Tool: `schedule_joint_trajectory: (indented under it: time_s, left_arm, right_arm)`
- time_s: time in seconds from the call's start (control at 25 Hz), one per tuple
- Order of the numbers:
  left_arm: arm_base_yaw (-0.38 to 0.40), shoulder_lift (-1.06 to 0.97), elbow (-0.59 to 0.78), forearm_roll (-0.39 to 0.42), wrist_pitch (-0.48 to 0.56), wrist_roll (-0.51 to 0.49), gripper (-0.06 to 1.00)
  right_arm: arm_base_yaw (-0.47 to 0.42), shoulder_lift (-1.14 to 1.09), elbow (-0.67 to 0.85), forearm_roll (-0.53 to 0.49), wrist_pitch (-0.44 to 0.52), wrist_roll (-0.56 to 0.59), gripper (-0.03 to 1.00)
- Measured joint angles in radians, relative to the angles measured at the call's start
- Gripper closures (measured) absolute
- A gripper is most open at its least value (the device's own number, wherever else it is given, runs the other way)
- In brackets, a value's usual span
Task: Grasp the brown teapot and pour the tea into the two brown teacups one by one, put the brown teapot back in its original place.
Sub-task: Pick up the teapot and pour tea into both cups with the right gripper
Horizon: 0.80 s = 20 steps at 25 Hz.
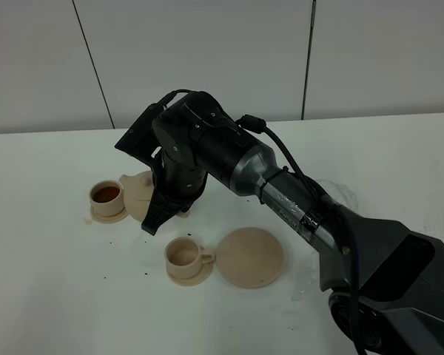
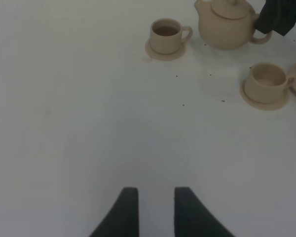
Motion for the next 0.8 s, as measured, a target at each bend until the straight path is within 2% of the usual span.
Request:
schedule_joint_trajectory:
  time_s: [0.8]
  left_arm:
    - [0.0, 0.0, 0.0, 0.0, 0.0, 0.0, 0.7]
  right_arm:
    - [-0.008, -0.076, 0.006, -0.017, 0.002, -0.003, 0.87]
